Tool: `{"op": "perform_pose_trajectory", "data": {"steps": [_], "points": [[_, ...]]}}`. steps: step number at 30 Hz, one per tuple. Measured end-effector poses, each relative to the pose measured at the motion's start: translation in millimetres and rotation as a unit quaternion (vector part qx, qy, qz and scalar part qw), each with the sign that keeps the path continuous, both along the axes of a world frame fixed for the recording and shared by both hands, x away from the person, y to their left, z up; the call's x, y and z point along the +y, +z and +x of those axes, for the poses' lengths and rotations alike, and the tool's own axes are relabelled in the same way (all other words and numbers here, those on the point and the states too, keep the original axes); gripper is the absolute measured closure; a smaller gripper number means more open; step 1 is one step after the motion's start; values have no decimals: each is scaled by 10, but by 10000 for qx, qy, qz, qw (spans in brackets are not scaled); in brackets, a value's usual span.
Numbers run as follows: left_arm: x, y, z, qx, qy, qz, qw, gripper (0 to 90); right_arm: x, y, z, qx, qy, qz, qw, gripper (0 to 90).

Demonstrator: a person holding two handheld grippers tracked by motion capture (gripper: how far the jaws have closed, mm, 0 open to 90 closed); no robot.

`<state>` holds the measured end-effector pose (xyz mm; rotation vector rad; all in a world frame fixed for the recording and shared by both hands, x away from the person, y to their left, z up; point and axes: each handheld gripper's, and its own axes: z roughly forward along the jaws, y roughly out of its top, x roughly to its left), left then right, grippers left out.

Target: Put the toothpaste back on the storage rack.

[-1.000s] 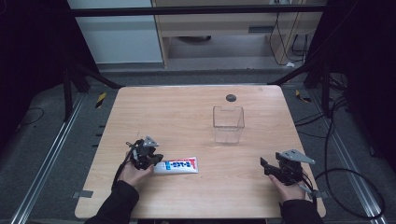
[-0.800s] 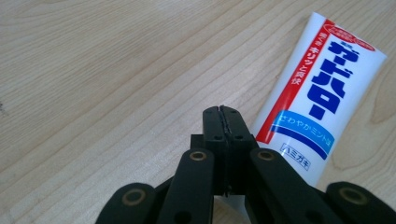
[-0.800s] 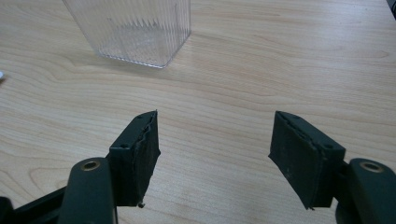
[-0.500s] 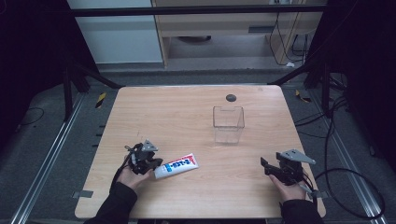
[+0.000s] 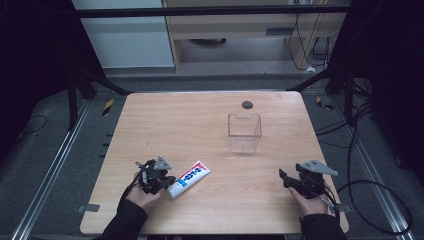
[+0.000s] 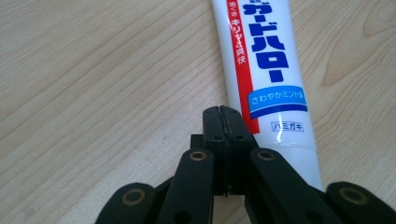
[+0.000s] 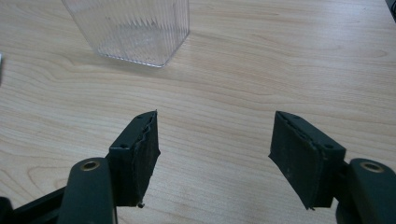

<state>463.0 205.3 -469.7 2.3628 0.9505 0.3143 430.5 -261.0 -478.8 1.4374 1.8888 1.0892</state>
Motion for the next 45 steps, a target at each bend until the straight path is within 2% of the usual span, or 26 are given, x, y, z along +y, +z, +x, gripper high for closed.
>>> {"op": "perform_pose_trajectory", "data": {"steps": [6, 10, 12, 18, 24, 28, 36, 40, 45], "points": [[-6, 5, -9, -26, 26, -2, 10000, 880, -4, -1, -2, -12, -13, -2, 10000, 322], [42, 61, 17, -104, 202, -68, 9997, 835, -14, -1, -1, -16, -23, -13, 10000, 322], [66, 116, 27, -121, 259, -95, 9995, 795, -18, -2, 0, -13, -22, -10, 10000, 321], [45, 259, 51, -236, 223, -169, 9993, 679, -18, -8, 4, 23, -7, 17, 10000, 316], [-55, 393, 91, -163, 44, -82, 9998, 555, -24, -22, 21, 72, 4, -15, 10000, 298], [-90, 458, 121, -144, 1, -72, 9999, 536, -17, -26, 25, 111, 8, -10, 9999, 293], [-199, 511, 125, -50, -168, 69, 9998, 474, -8, -18, 42, 99, 30, -76, 9999, 284], [-290, 525, 143, -91, -218, 139, 9996, 431, -2, -18, 48, 130, 36, -96, 9999, 275], [-405, 481, 173, 72, -299, 337, 9990, 395, -20, -19, 49, 109, 10, -122, 9999, 273]]}}
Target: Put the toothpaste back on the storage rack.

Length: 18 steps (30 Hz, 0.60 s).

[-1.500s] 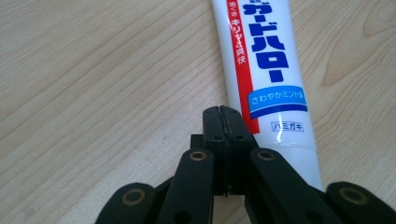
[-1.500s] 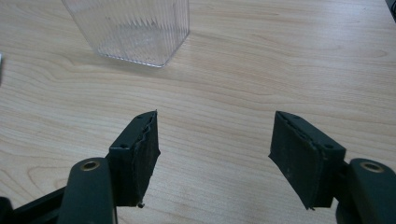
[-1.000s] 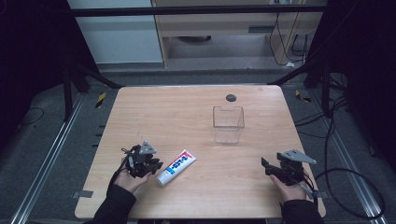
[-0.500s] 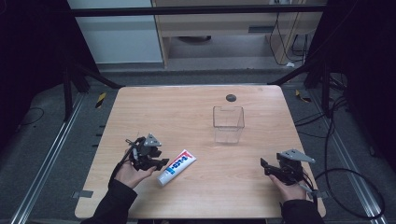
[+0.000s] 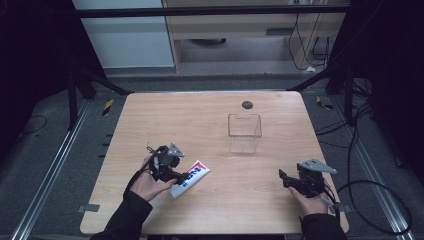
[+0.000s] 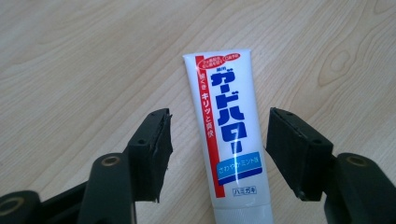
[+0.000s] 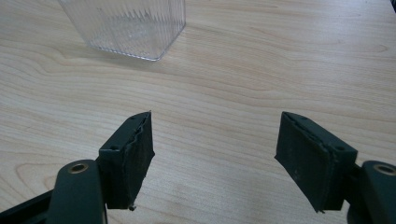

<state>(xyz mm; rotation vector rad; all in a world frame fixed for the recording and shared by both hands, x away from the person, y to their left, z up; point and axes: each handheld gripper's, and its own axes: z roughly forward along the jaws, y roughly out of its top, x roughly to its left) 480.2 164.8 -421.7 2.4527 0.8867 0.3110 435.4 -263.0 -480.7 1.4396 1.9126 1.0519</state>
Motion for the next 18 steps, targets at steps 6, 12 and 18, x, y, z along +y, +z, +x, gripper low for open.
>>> {"op": "perform_pose_trajectory", "data": {"steps": [6, 12, 18], "points": [[-76, -83, 60, 263, 8, 254, 9993, 377, 3, -7, 5, 34, 12, 1, 10000, 268], [-148, -116, 111, 437, -46, 251, 9987, 380, 5, -13, 20, 73, 29, -19, 10000, 263], [-254, -164, 173, 645, -65, 318, 9974, 381, 5, -13, 19, 77, 33, -18, 10000, 262]]}}
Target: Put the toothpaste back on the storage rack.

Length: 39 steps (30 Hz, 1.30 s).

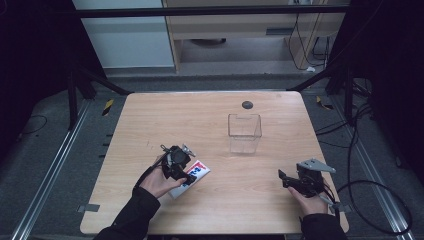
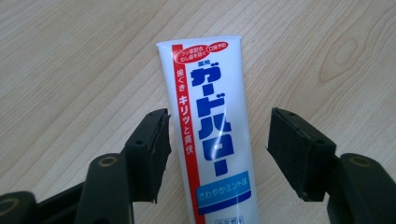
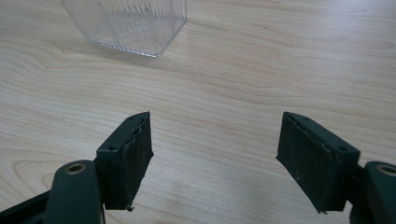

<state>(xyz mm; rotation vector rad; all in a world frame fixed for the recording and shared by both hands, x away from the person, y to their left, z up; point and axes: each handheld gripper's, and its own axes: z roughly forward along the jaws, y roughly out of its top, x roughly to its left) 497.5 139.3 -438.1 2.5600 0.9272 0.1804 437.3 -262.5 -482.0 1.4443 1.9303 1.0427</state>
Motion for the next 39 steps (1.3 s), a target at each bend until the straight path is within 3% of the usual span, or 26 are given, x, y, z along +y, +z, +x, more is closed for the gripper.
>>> {"op": "perform_pose_trajectory", "data": {"steps": [13, 28, 39], "points": [[-54, -114, 80, 159, 0, 44, 9999, 406, 5, -1, 6, 31, 18, 34, 10000, 261], [-130, -220, 157, 272, -58, 417, 9987, 381, 7, -7, 15, 30, 42, 7, 10000, 261], [-141, -302, 199, 430, -46, 447, 9981, 370, 11, -11, 21, 44, 53, -13, 10000, 261]]}}
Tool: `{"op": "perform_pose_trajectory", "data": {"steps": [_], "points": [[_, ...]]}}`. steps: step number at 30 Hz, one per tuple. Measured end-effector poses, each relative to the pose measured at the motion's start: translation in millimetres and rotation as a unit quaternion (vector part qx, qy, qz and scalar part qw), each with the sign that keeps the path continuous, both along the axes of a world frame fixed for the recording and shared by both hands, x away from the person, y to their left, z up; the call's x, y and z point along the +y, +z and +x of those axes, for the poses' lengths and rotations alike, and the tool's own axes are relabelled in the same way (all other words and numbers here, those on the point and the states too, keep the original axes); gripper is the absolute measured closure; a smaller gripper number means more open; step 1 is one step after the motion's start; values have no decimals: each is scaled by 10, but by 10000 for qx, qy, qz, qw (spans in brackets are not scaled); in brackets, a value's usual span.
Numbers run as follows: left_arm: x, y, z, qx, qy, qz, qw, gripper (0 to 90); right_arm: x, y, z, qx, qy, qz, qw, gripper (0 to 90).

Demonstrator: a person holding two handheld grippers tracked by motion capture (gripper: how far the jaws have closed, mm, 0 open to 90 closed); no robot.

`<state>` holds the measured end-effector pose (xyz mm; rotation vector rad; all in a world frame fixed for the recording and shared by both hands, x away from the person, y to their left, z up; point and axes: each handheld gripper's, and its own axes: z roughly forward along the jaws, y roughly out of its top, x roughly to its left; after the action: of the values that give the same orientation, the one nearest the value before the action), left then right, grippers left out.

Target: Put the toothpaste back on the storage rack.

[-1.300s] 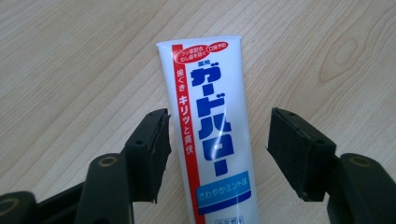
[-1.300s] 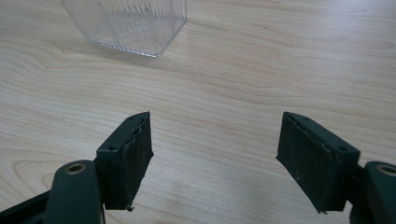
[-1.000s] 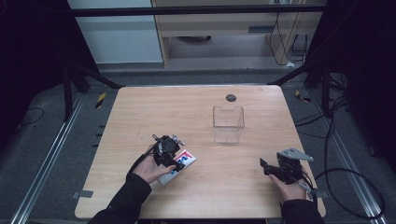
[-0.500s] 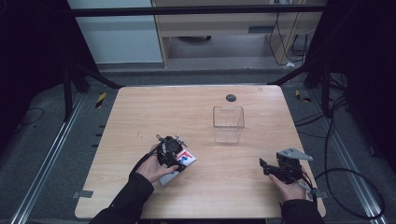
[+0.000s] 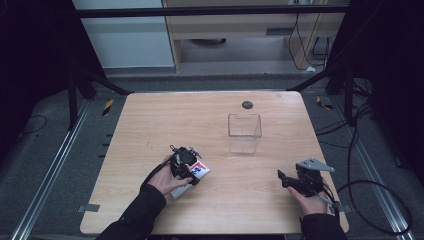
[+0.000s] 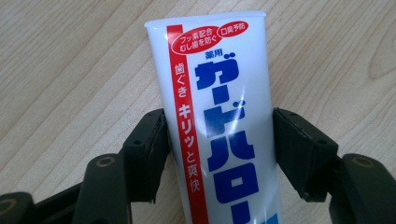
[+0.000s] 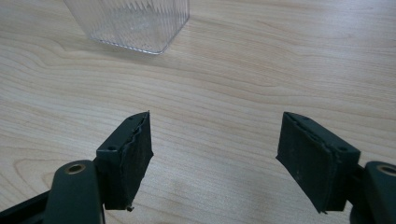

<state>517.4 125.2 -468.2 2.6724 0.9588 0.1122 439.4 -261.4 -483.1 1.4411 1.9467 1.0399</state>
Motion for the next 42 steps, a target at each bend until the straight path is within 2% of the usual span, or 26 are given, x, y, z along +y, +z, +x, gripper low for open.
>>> {"op": "perform_pose_trajectory", "data": {"steps": [14, 20, 27, 34, 42], "points": [[-46, 5, 34, 67, 6, 109, 9999, 378, 6, -2, 1, 14, 8, -13, 10000, 261], [-48, 13, 32, 98, 57, 118, 9999, 409, 3, -2, 1, 9, -1, -15, 10000, 262], [-21, 33, 39, 200, 48, 25, 9998, 500, 2, -2, -1, 8, -16, 3, 10000, 266], [10, 79, 7, 140, -32, -79, 9999, 593, -13, 0, -6, -28, -20, 17, 10000, 273], [30, 139, -52, 92, -110, -90, 9999, 662, -19, 4, -15, -62, -29, 11, 10000, 278]]}}
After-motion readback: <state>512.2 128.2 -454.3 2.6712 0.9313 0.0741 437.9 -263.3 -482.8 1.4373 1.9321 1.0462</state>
